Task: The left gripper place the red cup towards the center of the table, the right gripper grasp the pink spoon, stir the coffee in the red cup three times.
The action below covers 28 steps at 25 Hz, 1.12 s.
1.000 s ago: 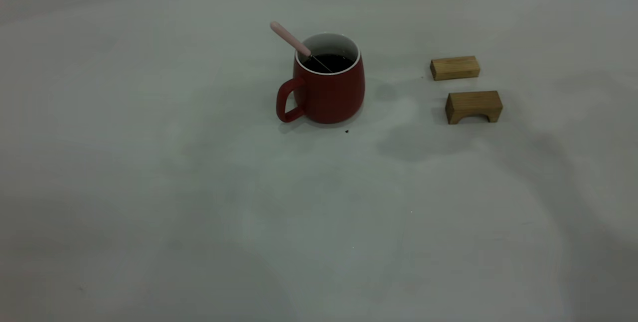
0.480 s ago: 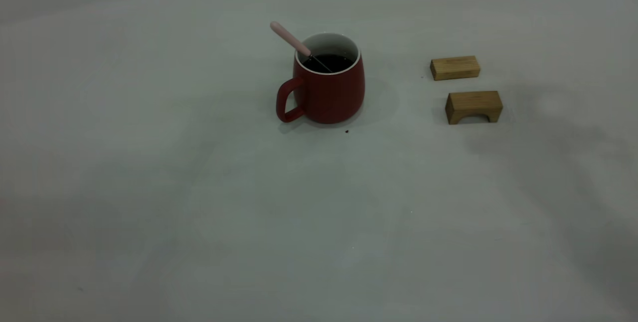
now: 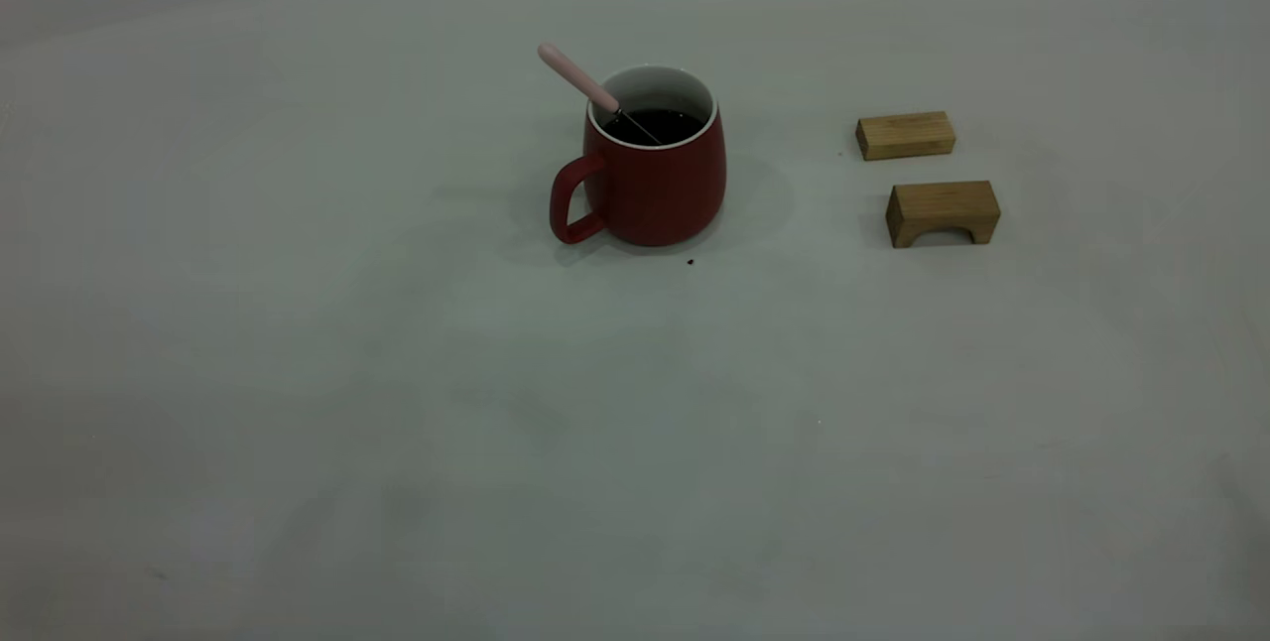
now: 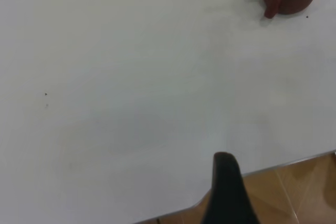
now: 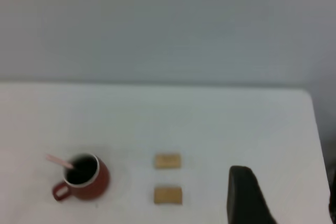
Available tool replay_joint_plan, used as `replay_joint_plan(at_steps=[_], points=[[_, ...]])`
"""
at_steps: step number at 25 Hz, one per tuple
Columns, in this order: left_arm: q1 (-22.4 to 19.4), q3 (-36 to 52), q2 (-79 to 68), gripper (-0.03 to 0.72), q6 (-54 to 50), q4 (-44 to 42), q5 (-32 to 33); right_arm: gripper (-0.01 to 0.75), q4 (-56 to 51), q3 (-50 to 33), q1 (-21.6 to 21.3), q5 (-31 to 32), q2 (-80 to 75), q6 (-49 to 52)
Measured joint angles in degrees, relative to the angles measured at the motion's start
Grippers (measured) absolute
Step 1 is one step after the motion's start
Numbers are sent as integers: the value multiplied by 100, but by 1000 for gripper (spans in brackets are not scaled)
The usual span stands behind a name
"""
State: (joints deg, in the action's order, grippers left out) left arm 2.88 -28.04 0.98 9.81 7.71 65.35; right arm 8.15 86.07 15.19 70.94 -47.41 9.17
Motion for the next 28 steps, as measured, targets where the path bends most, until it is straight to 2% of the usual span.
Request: replay_joint_plan(at_steps=[8,15,18,25,28], points=[[0,0,0,586,0,0,0,419,-56,-2497,-853,0,2404,17],[0,0,0,586,0,0,0,419,-666,-4376,-957,0,3636,19],[0,0,0,586,0,0,0,418,-906,-4888,-957,0,3941,-97],[0,0,0,586,0,0,0,419,-1088,-5652,-907,-31,4483,-1167],[0,0,0,586,0,0,0,419,-1260,-5746,-894,-291,4622,-1249]])
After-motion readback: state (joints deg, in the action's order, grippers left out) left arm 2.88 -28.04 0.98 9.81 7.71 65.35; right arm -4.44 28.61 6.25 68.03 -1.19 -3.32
